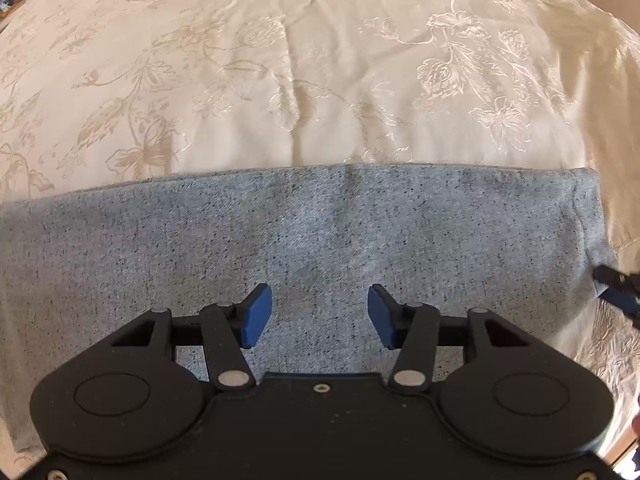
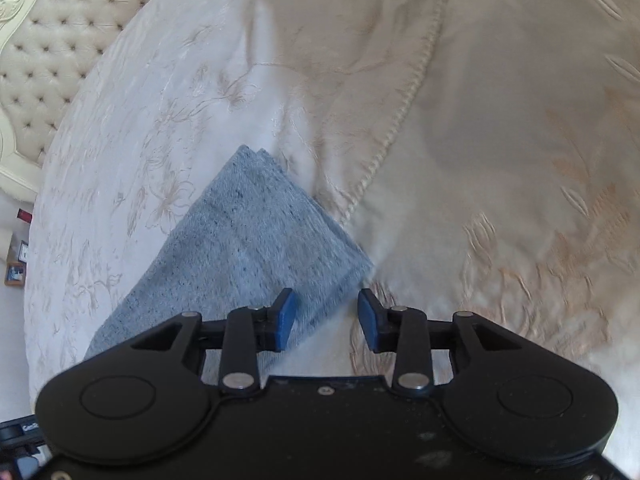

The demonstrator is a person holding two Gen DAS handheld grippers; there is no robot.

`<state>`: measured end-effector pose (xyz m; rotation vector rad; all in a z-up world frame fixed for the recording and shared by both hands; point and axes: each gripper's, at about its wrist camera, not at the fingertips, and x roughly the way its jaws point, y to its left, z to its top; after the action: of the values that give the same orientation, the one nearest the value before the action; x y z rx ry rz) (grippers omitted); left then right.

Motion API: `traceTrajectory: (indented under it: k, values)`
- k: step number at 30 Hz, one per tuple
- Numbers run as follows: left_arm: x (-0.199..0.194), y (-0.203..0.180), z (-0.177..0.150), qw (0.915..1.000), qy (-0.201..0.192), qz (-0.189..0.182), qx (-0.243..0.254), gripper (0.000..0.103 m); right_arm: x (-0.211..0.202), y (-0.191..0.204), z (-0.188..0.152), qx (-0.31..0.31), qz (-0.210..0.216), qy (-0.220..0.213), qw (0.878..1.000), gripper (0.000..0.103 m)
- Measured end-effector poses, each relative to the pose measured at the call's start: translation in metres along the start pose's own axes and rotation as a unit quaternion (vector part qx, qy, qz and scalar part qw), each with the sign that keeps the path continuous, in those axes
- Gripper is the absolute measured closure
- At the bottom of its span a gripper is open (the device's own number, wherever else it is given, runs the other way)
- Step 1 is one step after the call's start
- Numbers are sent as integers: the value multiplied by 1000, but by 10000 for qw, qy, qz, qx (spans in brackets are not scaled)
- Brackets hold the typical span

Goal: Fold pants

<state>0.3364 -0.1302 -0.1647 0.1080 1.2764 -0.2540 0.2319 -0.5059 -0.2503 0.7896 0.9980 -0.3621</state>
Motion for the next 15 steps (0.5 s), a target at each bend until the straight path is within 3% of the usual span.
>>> traceTrajectory:
  k: [9,12,15]
  values:
    - [19,-29,32,9985,-304,175,430,46,21,0,32,313,109,-124,9994,63]
    - [41,-29,51,9988,-246,293,301,46,17,-1,27,4,57,-113,9999,74]
    - [73,-23,63,9992,146,346,134,43,16,0,24,-206,16,-60,9998,84]
